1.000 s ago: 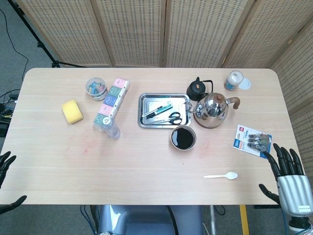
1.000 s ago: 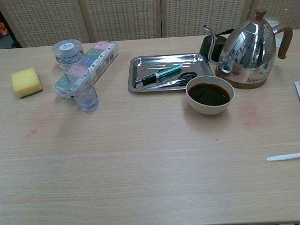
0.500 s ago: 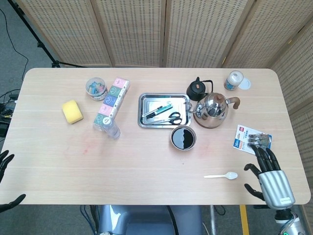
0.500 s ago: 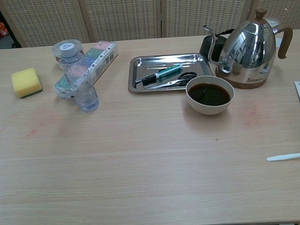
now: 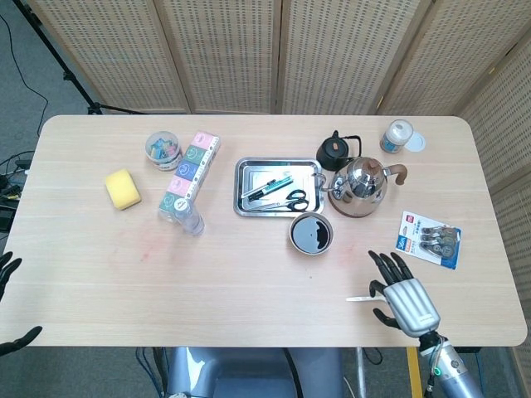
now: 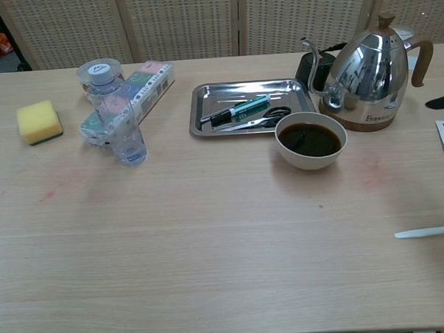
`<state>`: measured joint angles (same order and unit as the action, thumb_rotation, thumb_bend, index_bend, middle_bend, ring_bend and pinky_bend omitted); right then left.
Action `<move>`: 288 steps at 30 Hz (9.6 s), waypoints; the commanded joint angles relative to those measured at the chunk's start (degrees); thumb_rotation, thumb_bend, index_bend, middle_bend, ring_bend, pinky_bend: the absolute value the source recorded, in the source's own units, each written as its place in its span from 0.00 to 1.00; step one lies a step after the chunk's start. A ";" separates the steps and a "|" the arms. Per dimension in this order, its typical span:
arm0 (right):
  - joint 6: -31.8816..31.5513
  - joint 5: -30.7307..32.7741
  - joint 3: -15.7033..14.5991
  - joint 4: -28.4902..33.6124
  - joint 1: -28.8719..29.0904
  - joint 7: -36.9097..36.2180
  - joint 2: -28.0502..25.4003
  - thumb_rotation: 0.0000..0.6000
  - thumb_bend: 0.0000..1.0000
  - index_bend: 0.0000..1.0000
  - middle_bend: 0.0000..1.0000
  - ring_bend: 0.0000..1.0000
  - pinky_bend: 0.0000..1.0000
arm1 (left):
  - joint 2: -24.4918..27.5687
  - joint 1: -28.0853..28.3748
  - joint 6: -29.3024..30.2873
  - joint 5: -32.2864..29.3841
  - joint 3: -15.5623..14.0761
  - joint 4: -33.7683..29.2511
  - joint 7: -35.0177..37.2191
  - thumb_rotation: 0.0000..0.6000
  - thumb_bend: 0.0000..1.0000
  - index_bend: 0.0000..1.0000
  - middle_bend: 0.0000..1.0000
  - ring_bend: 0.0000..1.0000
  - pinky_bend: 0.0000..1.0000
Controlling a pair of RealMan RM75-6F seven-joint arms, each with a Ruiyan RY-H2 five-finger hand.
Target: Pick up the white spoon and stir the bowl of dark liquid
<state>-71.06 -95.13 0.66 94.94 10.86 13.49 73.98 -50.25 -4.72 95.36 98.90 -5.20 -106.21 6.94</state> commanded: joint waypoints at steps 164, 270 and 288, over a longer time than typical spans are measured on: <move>22.62 46.25 21.20 -1.56 35.29 -18.56 16.01 1.00 0.60 0.57 0.00 0.00 0.00 | 3.11 1.50 -2.14 -3.60 1.15 0.32 8.72 1.00 0.01 0.00 0.00 0.00 0.00; 27.83 33.56 18.00 -13.73 29.37 -36.01 17.86 1.00 0.62 0.60 0.00 0.00 0.00 | 2.36 3.36 -6.46 -4.18 0.89 -1.69 4.21 1.00 0.01 0.00 0.00 0.00 0.00; 26.81 35.17 19.83 -18.95 29.50 -36.12 18.38 1.00 0.62 0.60 0.00 0.00 0.00 | 2.65 3.52 -6.73 -4.97 1.04 -1.31 5.40 1.00 0.01 0.00 0.00 0.00 0.00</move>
<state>-44.24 -59.49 20.87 75.29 40.97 -22.31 93.23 -47.52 -1.21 88.68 93.82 -4.11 -107.43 12.55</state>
